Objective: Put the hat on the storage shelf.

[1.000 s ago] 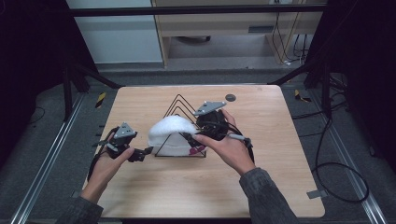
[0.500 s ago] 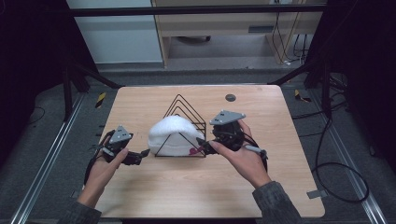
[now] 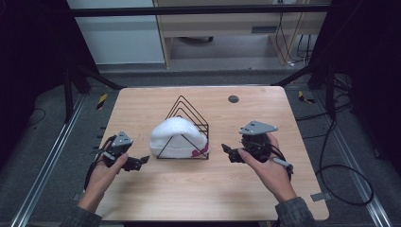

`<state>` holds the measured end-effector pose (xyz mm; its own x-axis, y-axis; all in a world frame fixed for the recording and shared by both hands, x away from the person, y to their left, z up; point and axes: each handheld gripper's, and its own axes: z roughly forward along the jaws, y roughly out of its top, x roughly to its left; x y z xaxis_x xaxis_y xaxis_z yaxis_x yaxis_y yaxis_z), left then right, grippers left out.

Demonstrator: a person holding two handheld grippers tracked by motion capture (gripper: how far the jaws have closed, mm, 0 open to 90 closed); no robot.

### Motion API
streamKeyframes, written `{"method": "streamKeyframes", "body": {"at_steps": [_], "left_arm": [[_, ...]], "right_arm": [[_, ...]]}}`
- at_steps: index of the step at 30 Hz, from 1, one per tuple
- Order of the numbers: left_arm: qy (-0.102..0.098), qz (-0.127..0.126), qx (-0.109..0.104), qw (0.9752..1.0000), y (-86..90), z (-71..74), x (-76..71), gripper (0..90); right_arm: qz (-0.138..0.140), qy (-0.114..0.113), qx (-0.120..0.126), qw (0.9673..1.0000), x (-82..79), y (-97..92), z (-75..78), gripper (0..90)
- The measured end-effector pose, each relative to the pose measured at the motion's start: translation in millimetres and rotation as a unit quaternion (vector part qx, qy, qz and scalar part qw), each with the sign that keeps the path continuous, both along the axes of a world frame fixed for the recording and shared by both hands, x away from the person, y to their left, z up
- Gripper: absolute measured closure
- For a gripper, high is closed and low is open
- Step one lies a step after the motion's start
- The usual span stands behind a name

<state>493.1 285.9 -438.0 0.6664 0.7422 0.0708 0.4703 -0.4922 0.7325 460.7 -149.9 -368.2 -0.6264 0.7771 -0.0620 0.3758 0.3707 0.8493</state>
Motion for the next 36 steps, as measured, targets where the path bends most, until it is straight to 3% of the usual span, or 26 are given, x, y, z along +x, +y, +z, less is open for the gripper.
{"method": "streamKeyframes", "body": {"at_steps": [7,13,20,23,28,36], "left_arm": [[-0.007,-0.002,-0.011,0.9999,2.7,-2.8,-5.3,5.5],[0.006,-0.009,-0.021,0.9997,1.7,-9.1,-8.2,5.1],[0.007,0.003,-0.020,0.9998,5.8,-20.0,-6.4,5.1],[0.014,-0.001,-0.011,0.9998,8.1,-24.6,-6.2,4.9],[0.010,-0.002,-0.009,0.9999,15.5,-28.8,-9.8,5.2],[0.035,0.012,0.004,0.9993,25.8,-46.8,-3.1,5.1]], "right_arm": [[-0.023,0.003,0.003,0.9997,-16.8,-28.2,-14.1,14.0],[-0.039,0.016,0.008,0.9991,-29.3,-50.5,-36.6,13.7],[-0.054,0.046,0.005,0.9975,-30.2,-70.9,-61.5,12.9],[-0.056,0.056,0.011,0.9968,-31.6,-74.5,-73.7,13.8],[-0.058,0.079,0.012,0.9951,-29.6,-75.6,-97.4,13.2],[-0.090,0.116,0.025,0.9889,-18.7,-82.6,-127.1,13.2]]}}
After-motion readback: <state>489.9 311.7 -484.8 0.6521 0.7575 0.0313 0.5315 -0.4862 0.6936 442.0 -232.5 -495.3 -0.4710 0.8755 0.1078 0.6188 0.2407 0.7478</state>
